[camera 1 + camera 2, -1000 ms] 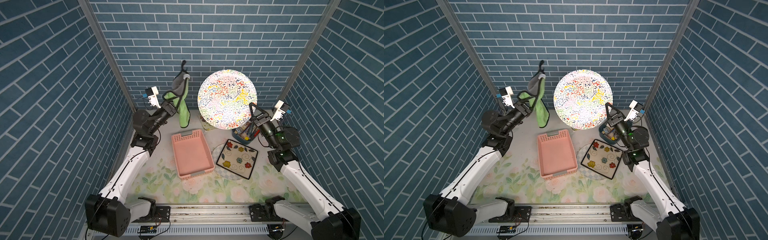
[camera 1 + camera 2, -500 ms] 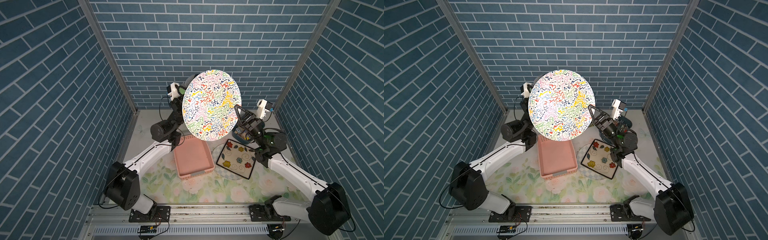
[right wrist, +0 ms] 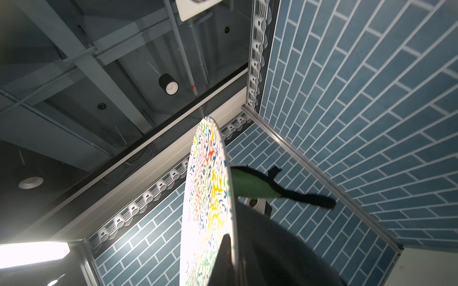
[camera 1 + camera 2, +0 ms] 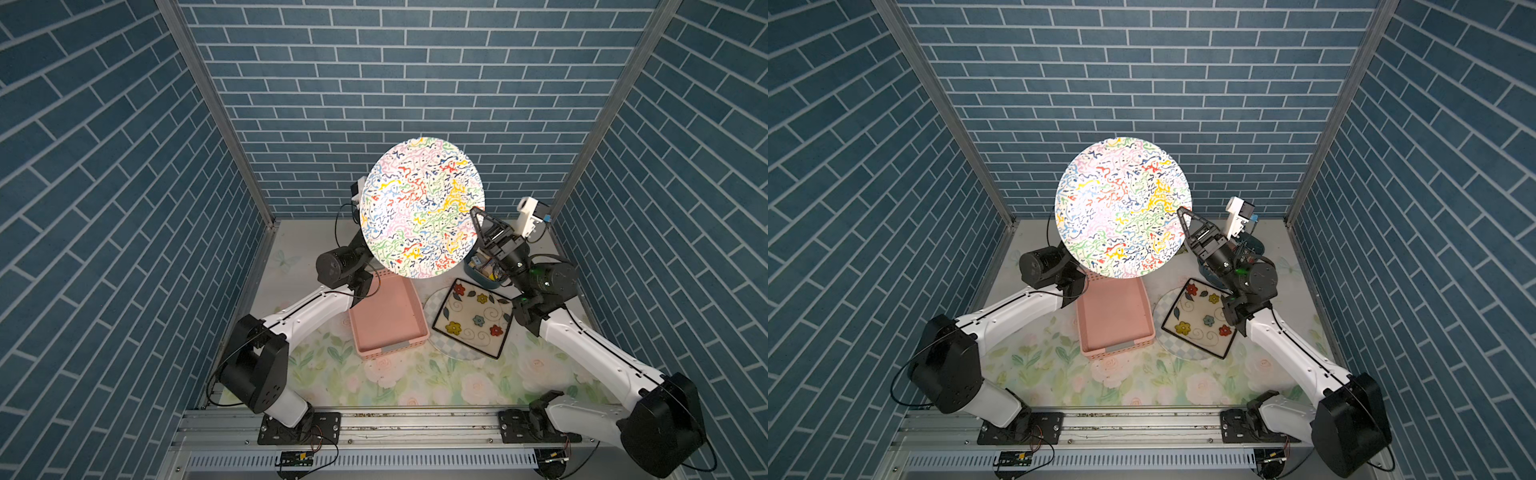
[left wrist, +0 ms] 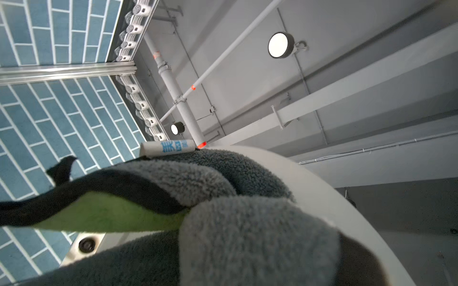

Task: Wipe the wet plate dry
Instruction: Wipe the plate with towel, then place the plate on the plate.

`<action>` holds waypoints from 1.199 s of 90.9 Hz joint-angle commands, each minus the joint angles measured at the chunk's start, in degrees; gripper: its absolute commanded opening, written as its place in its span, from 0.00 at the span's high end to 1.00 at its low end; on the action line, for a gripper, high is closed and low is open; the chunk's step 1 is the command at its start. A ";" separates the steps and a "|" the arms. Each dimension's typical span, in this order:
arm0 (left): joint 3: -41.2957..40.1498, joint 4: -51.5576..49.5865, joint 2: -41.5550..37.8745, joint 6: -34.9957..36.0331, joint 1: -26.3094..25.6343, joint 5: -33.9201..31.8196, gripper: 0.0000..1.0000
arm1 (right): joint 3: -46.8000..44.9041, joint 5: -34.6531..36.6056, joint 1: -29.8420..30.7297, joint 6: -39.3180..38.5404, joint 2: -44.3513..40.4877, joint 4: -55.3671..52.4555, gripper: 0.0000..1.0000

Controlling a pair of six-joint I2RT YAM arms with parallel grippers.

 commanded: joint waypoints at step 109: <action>8.85 -108.15 -27.16 81.89 8.40 -30.90 1.00 | -15.13 17.58 -25.10 -23.64 -33.84 -72.15 1.00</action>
